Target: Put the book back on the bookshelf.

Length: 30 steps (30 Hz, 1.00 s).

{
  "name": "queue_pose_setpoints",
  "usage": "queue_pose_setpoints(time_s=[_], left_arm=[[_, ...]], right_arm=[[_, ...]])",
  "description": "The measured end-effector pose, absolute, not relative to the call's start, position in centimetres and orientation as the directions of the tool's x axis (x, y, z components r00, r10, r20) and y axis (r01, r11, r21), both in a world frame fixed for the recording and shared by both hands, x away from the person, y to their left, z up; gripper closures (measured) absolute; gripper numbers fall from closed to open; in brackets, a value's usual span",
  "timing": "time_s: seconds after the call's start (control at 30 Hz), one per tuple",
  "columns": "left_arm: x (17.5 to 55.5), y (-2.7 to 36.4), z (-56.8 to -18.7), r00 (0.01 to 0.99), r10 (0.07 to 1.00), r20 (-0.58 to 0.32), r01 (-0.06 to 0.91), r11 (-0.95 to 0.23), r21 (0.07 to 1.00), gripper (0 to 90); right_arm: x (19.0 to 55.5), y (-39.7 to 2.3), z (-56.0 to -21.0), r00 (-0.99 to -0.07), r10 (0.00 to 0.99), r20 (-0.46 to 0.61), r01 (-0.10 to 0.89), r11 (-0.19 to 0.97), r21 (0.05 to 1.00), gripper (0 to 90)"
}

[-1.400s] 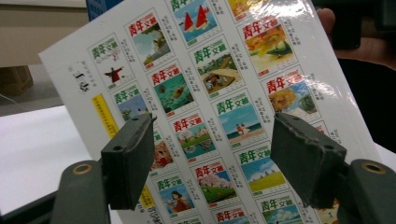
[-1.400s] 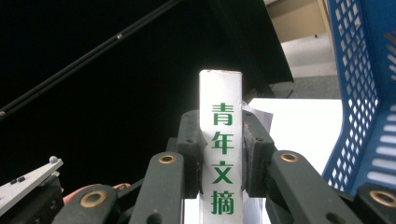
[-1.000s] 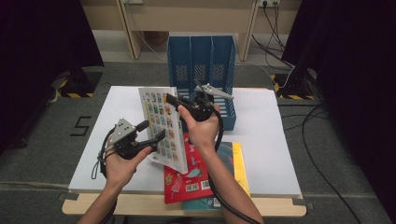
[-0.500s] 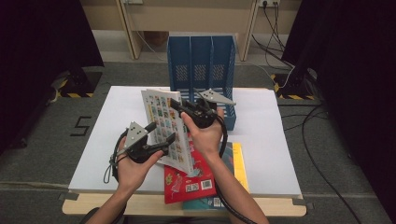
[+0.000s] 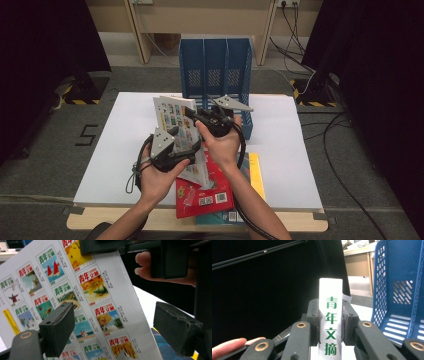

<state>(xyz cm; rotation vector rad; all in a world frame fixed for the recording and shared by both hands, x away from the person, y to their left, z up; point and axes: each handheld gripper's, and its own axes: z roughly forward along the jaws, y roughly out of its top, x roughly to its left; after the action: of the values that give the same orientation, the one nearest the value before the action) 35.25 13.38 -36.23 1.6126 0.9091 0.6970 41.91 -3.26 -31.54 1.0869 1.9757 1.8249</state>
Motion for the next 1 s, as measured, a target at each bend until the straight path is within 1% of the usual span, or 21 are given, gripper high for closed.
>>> queue_pose_setpoints(time_s=[0.1,0.3,0.67,1.0], left_arm=[[35.4,12.8,-36.2,0.516,0.856,0.008,0.189,-0.123,0.974,16.6],[35.8,11.8,-36.5,0.5,0.866,0.029,0.196,-0.145,0.97,16.5],[36.5,11.4,-37.1,0.477,0.878,0.035,0.206,-0.15,0.967,16.4],[36.7,10.9,-37.3,0.474,0.878,0.072,0.207,-0.191,0.96,15.1]], right_arm=[[41.9,-3.2,-31.5,-0.695,0.655,0.297,0.352,-0.05,0.935,73.9],[42.0,-3.2,-31.5,-0.689,0.665,0.286,0.353,-0.036,0.935,73.9],[41.8,-3.1,-31.4,-0.673,0.68,0.289,0.363,-0.036,0.931,73.9],[41.7,-3.1,-31.4,-0.655,0.694,0.3,0.38,-0.04,0.924,73.9]])
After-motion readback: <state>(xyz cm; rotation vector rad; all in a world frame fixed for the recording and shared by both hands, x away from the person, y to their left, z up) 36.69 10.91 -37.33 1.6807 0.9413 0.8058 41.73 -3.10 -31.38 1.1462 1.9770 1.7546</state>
